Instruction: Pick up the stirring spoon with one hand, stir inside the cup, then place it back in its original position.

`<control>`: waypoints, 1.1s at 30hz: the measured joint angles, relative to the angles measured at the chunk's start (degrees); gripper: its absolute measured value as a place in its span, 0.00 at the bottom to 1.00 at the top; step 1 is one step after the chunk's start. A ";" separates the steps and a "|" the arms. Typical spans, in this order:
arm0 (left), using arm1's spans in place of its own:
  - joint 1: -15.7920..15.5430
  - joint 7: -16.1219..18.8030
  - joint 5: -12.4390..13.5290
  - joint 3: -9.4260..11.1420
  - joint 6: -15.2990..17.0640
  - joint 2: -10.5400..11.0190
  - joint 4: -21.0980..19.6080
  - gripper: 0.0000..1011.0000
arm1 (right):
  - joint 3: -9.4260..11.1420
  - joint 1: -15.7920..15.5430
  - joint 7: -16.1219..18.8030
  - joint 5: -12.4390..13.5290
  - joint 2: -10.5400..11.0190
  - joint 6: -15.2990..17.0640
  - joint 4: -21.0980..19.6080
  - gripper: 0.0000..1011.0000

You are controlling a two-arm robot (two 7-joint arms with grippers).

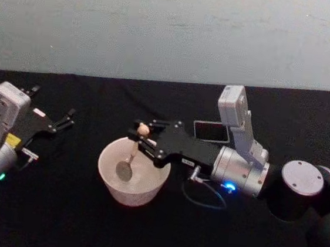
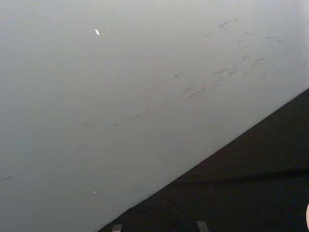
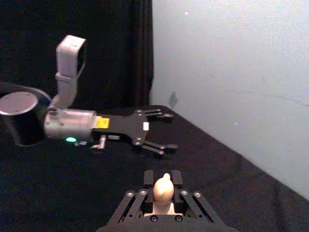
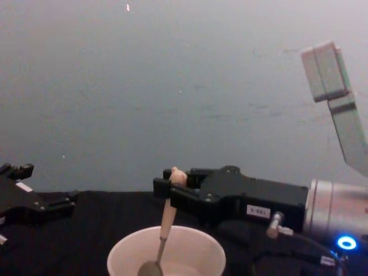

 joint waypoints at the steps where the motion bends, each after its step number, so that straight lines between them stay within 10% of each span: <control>1: 0.00 0.00 0.00 0.00 0.00 0.00 0.00 0.99 | 0.06 0.22 -0.10 -0.10 -0.16 -0.15 0.37 0.21; 33: 0.00 0.00 0.00 0.00 0.00 0.00 0.00 0.99 | 2.01 0.28 -0.89 -1.50 0.45 -0.31 1.19 0.21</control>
